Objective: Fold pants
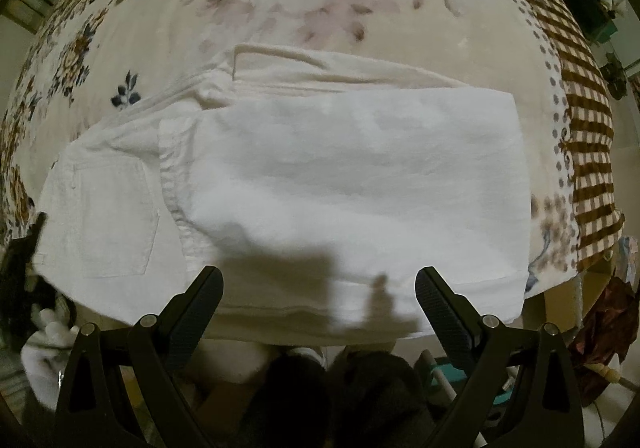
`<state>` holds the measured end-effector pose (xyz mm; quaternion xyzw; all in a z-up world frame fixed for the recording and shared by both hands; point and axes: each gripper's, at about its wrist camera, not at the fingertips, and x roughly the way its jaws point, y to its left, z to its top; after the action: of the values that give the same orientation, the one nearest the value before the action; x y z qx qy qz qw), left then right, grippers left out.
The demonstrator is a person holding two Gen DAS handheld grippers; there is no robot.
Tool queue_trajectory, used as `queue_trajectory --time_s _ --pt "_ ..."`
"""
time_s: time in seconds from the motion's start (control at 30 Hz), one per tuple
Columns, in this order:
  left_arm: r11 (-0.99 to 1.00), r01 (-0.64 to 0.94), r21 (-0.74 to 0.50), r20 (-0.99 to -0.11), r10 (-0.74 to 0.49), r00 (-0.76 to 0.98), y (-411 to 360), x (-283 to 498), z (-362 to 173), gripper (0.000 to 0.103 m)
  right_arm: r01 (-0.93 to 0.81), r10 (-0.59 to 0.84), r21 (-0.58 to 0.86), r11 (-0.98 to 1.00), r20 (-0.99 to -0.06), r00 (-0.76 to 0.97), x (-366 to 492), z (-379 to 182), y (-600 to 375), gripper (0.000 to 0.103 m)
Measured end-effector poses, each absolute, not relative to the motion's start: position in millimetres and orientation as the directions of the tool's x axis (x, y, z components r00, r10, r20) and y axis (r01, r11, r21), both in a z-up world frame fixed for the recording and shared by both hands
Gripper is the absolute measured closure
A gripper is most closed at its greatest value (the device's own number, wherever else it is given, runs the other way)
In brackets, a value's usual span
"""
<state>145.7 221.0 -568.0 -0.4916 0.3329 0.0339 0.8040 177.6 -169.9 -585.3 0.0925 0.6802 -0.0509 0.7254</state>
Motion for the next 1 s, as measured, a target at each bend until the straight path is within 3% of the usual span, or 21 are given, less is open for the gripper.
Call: queue_trajectory --time_s 0.27,0.37,0.53,0.57,0.6,0.73,0.83,0.87,0.9,0.93,0.97,1.0 --pt "0.721 0.046 -0.691 -0.440 -0.470 0.766 98.2 155.9 -416.2 0.085 0.290 0.064 0.095 0.952 -0.991 0.117 173.1 -577.7 -229.6 0.004" --pt "0.708 0.183 -0.683 -0.419 -0.584 0.695 21.9 159.3 -390.5 0.085 0.334 0.049 0.094 0.938 -0.989 0.141 163.1 -566.5 -267.0 0.004" --pt "0.648 0.303 -0.699 -0.462 -0.733 0.500 -108.7 162.5 -410.9 0.086 0.430 0.026 0.081 0.899 -0.991 0.132 138.2 -559.3 -342.4 0.004" --pt "0.629 0.322 -0.707 -0.468 -0.759 0.453 -133.1 161.4 -420.4 0.098 0.445 0.016 0.072 0.893 -0.992 0.128 133.1 -558.6 -356.8 0.004" --pt "0.624 0.332 -0.707 -0.484 -0.770 0.417 -150.9 164.4 -427.9 0.099 0.459 0.006 0.062 0.886 -0.992 0.123 128.3 -558.4 -372.0 0.004" --pt "0.642 0.340 -0.687 -0.596 -0.766 0.242 -216.6 167.7 -459.6 0.098 0.497 -0.039 0.006 0.868 -0.996 0.081 111.6 -562.9 -423.5 0.004" --pt "0.690 0.270 -0.672 -0.659 -0.723 0.206 -214.2 172.7 -463.7 0.095 0.505 0.004 0.053 0.861 -0.995 0.097 105.7 -566.2 -446.1 0.004" --pt "0.729 0.243 -0.640 -0.698 -0.684 0.212 -206.0 176.8 -463.1 0.084 0.503 0.037 0.090 0.860 -0.993 0.115 106.8 -567.5 -447.9 0.004" --pt "0.764 0.227 -0.604 -0.731 -0.645 0.223 -199.0 170.1 -464.6 0.057 0.491 0.099 0.160 0.856 -0.984 0.148 109.7 -569.1 -449.4 0.004" --pt "0.794 0.205 -0.573 -0.759 -0.608 0.234 -187.7 173.3 -464.4 0.039 0.477 0.137 0.202 0.856 -0.976 0.167 113.7 -570.4 -446.1 0.004" --pt "0.814 0.187 -0.550 -0.776 -0.581 0.246 -177.0 173.4 -465.1 0.010 0.455 0.183 0.249 0.855 -0.966 0.185 120.0 -572.3 -442.1 0.004" --pt "0.840 0.160 -0.518 -0.795 -0.542 0.270 -158.5 175.2 -466.3 0.005 0.426 0.237 0.306 0.852 -0.949 0.208 129.4 -575.3 -436.3 0.004"
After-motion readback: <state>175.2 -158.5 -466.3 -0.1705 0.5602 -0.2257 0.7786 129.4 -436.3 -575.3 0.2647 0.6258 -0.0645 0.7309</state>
